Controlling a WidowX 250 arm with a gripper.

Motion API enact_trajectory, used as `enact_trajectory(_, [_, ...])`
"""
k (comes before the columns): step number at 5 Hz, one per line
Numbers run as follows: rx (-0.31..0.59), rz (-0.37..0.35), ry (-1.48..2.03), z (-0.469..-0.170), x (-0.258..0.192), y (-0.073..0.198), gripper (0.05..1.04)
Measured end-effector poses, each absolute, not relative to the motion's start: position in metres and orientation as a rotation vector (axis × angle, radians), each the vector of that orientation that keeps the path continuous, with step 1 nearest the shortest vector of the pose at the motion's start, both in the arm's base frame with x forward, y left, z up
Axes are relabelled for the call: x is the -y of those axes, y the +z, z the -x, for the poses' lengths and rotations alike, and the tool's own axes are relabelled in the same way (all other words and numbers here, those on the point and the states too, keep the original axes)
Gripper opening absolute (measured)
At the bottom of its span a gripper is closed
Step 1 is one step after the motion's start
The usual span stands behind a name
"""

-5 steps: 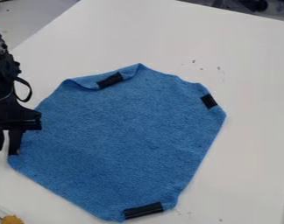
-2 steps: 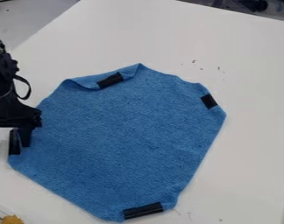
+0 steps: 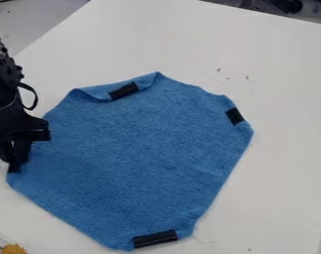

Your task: Fold the cloth from bottom left to the top right

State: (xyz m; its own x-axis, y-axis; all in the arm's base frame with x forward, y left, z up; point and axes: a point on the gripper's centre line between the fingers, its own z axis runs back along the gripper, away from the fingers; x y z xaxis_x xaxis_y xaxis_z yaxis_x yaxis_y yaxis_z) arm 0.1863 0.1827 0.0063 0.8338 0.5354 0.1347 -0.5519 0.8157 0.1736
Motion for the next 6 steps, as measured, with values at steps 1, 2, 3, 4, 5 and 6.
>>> enact_trajectory(1, [0.049, -0.234, 0.592, -0.179, -0.183, 0.013, 0.117])
enact_trajectory(2, [0.051, -0.287, 0.569, -0.182, -0.181, 0.037, 0.062])
enact_trajectory(3, [0.050, -0.341, 0.519, -0.197, -0.172, 0.059, 0.058])
enact_trajectory(4, [0.071, -0.314, 0.479, -0.226, -0.150, 0.071, 0.058])
enact_trajectory(5, [0.070, -0.262, 0.440, -0.257, -0.119, 0.068, 0.058])
enact_trajectory(6, [0.069, -0.208, 0.389, -0.291, -0.092, 0.063, 0.058])
